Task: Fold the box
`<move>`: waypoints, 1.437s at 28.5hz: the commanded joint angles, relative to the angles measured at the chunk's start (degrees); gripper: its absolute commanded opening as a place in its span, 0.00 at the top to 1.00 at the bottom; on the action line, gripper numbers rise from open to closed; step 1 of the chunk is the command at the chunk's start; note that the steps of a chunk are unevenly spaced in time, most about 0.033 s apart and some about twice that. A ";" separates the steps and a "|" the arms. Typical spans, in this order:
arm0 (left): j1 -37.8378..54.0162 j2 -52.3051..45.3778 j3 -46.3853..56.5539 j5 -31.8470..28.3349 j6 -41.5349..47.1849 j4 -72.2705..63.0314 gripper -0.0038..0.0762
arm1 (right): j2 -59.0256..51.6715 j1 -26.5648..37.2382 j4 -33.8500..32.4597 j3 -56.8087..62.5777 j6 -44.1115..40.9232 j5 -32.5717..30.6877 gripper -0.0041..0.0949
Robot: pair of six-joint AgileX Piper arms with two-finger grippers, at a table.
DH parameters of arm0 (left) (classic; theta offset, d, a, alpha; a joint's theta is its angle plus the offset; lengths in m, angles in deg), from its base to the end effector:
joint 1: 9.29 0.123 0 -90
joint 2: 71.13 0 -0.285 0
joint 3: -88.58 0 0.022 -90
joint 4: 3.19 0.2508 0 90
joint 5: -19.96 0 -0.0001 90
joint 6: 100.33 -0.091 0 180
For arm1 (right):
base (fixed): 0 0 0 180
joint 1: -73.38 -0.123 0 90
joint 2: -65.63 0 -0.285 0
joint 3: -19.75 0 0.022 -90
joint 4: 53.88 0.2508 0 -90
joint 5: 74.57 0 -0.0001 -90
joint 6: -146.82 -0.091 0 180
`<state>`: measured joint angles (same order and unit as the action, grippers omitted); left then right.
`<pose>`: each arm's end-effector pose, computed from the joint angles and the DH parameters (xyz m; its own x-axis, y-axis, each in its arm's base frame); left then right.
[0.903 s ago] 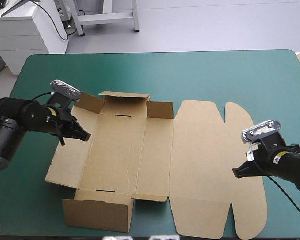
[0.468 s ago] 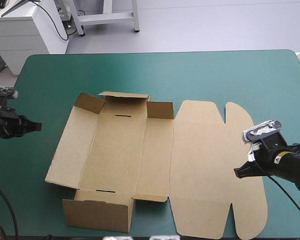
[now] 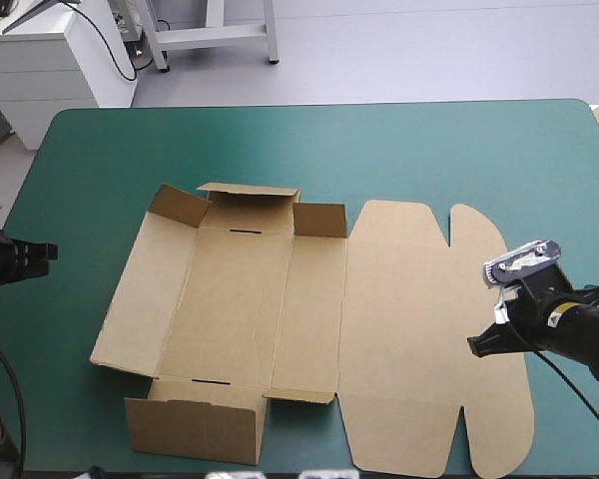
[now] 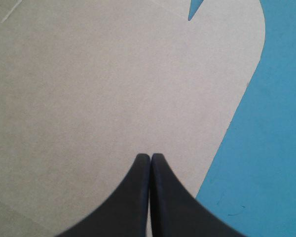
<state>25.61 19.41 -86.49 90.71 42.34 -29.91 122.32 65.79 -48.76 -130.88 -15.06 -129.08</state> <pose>0.2492 0.1267 0.3267 -0.8950 -0.1076 -0.4330 -0.0044 0.9725 -0.2327 0.1477 0.0264 0.3303 -0.6915 -0.3550 -0.6291 -0.3711 0.9218 -0.1122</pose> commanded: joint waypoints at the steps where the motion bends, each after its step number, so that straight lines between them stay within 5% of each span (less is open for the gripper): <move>1: -0.17 0.84 -1.07 3.25 -2.80 -8.61 0.86 | -0.48 0.46 -0.11 -1.58 0.51 2.80 0.98; 13: -1.91 8.23 7.66 3.55 -8.22 -13.18 0.50 | -0.48 0.46 -0.02 -1.58 0.67 3.87 0.98; 38: -14.01 15.54 10.80 3.55 -8.56 -12.05 0.51 | -0.48 0.46 0.22 -1.58 0.97 4.34 0.98; 41: -14.01 15.54 10.80 3.55 -7.27 -10.06 0.64 | -0.48 0.46 0.22 -1.58 0.97 4.21 0.98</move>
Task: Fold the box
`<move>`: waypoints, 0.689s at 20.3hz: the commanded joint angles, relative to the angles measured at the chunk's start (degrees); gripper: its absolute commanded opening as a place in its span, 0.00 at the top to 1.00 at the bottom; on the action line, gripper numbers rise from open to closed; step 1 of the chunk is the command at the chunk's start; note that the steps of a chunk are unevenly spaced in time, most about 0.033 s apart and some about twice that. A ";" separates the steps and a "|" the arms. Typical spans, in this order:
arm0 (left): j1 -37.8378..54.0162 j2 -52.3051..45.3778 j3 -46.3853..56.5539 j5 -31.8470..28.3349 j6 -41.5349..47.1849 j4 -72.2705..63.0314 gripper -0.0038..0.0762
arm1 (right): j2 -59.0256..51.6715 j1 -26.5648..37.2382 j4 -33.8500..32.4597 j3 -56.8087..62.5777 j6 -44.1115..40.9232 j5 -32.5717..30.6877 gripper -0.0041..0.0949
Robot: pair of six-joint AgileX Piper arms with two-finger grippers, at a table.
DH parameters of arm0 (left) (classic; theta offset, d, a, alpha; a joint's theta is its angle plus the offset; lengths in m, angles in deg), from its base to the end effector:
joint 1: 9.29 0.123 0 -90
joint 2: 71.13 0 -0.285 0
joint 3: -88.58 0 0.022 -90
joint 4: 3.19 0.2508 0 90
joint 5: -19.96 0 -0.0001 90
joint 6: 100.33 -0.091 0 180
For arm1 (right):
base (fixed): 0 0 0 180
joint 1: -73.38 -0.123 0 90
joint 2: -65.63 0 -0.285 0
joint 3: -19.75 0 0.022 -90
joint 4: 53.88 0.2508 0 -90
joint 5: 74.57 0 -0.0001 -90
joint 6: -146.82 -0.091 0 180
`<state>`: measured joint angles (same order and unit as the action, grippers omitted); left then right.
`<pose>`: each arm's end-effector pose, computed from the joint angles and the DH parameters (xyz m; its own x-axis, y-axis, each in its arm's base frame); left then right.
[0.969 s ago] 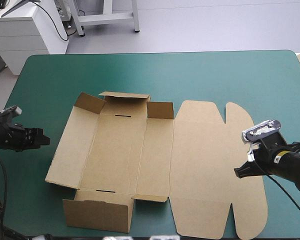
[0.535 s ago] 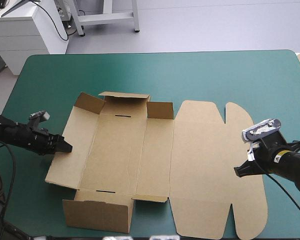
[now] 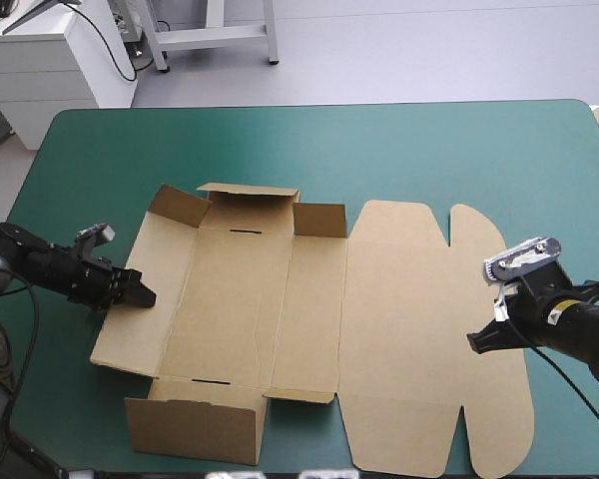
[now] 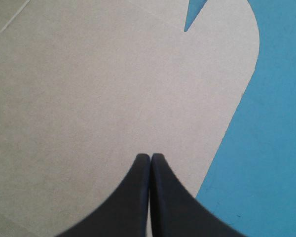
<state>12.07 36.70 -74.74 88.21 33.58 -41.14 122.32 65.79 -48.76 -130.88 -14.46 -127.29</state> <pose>0.2949 0.0595 0.1964 -0.9844 0.0553 -0.1671 0.1406 0.8185 -0.5571 0.1499 0.0265 0.3321 -0.6689 -0.3600 -0.6504 -0.3720 0.9196 -0.1264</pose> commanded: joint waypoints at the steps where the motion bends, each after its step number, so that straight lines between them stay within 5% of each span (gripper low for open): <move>1: -0.47 -1.74 -0.85 6.15 1.73 1.22 0.74 | -0.48 0.46 0.22 -1.58 0.37 2.42 0.98; 6: -0.47 -1.74 1.32 6.15 1.73 0.86 0.96 | -0.48 0.46 0.22 -1.58 0.37 2.86 0.98; 14: -1.68 -3.20 1.32 6.15 -5.21 -11.22 0.96 | -0.48 0.46 0.22 -1.58 0.37 3.21 0.98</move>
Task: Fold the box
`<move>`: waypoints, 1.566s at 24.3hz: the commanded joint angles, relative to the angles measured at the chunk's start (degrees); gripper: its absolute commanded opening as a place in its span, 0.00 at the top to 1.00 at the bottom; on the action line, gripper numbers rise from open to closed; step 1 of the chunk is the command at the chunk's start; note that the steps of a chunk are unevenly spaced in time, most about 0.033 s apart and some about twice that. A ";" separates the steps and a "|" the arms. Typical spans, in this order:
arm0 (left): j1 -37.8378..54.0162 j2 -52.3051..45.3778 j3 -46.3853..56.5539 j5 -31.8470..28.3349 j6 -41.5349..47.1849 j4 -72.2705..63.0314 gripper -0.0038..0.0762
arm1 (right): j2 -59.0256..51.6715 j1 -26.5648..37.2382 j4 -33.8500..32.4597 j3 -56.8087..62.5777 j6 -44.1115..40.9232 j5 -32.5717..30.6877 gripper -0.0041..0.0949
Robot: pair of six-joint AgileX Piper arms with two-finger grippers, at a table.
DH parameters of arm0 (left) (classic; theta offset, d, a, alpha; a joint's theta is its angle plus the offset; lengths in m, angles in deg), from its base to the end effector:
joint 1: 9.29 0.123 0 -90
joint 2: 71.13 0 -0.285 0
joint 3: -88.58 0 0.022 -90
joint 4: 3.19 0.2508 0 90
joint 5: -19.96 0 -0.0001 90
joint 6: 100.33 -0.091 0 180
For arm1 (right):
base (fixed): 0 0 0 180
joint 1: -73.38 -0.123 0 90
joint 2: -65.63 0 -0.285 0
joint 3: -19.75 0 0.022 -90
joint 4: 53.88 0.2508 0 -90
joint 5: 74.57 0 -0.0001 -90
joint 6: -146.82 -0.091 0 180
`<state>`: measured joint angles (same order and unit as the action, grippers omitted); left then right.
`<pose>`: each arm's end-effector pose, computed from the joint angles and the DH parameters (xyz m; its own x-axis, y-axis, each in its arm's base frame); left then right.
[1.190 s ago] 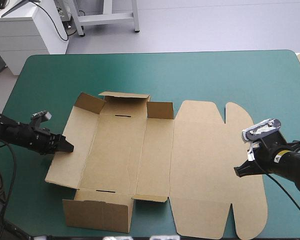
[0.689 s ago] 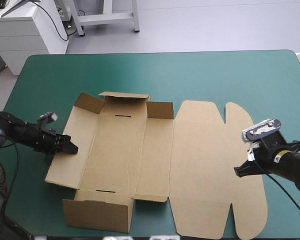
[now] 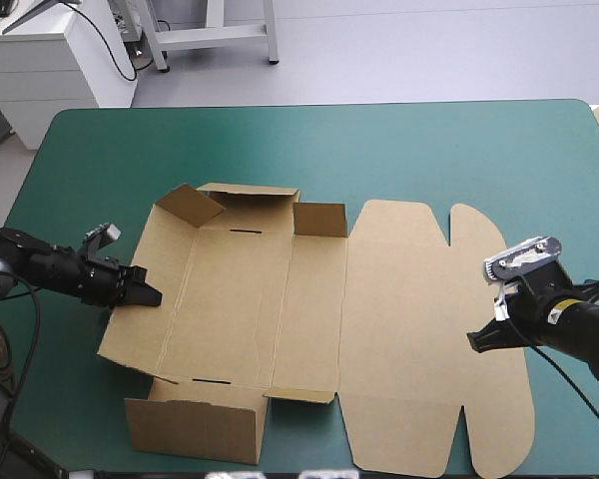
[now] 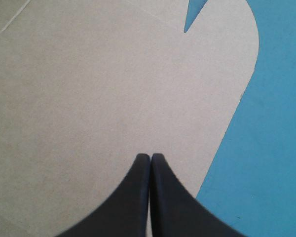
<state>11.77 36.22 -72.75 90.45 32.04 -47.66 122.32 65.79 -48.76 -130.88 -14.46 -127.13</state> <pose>0.2916 0.0479 0.1980 -0.9844 0.0169 -0.1750 0.1282 0.7499 -0.6490 0.1501 0.0265 0.3323 -0.6672 -0.3596 -0.6524 -0.3714 0.9197 -0.1271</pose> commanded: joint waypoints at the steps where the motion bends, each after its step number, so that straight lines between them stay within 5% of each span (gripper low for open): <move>1: -2.09 -3.33 -0.67 3.92 -4.78 -4.91 0.96 | -0.48 0.46 0.22 -1.58 0.37 3.05 0.98; 9: -5.79 -4.98 -2.44 3.82 -6.02 -4.42 0.96 | -0.48 0.46 0.04 -1.58 0.37 3.45 0.98; 15: -12.13 -6.52 -13.07 3.69 -1.28 3.01 0.96 | -0.48 0.46 0.04 -1.58 0.26 3.55 0.98; 25: -39.31 -6.66 -40.21 -8.59 7.13 31.92 0.96 | -0.48 0.46 0.14 -3.62 -2.27 8.16 0.98; 38: -56.85 -6.42 -40.60 -20.71 1.93 50.18 0.96 | -0.48 0.46 -0.75 -12.79 -3.78 8.78 0.98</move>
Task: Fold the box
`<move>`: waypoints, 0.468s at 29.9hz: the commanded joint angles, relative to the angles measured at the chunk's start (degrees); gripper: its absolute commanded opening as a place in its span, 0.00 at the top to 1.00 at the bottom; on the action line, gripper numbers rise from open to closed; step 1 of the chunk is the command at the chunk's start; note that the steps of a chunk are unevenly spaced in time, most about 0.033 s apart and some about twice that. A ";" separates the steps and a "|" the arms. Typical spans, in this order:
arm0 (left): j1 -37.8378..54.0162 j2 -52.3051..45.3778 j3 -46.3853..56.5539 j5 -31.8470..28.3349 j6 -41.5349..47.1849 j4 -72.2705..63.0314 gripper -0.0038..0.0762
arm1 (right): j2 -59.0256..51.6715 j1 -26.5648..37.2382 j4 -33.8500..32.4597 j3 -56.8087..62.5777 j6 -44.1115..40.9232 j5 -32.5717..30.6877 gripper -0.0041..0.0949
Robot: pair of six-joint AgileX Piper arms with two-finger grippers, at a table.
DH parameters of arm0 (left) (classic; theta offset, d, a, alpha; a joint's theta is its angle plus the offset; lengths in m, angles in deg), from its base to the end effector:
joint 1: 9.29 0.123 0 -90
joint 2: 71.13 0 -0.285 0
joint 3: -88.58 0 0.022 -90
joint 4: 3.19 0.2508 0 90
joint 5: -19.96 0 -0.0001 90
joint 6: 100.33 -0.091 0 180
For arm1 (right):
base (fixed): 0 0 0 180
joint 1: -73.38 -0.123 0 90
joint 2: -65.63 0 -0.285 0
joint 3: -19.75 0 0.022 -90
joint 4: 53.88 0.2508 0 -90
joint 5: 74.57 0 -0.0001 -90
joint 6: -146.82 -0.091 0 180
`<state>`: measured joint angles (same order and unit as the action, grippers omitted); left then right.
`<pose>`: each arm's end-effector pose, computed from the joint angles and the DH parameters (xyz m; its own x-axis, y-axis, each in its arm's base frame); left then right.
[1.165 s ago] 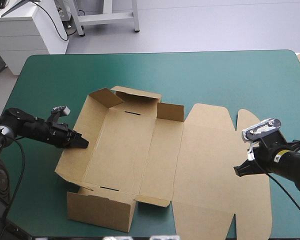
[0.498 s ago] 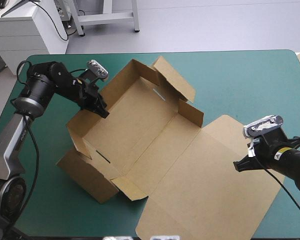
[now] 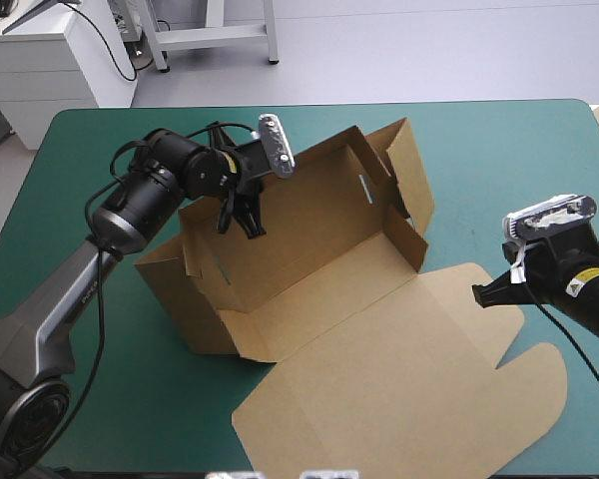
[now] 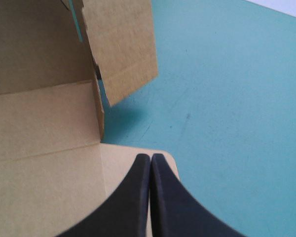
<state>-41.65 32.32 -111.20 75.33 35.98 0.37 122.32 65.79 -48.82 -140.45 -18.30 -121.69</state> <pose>0.3173 -0.1956 0.3811 -0.0827 0.8988 -0.4306 0.8097 0.3124 0.4967 0.1557 0.0267 0.3910 -0.4995 -0.2661 -0.8244 -0.2900 0.9481 -0.1303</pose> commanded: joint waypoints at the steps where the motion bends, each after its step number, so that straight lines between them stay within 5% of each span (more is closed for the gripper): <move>1: -4.69 -2.26 -2.14 -6.01 -2.01 4.26 0.96 | -0.48 0.46 -0.85 -3.69 0.05 2.77 0.98; 14: -14.28 -1.88 7.57 -15.55 3.73 24.84 0.96 | -0.48 0.46 -0.98 -3.96 -1.37 1.95 0.98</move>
<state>-54.72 33.17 -104.74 63.85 35.65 20.61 122.32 65.79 -49.67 -142.39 -19.55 -123.05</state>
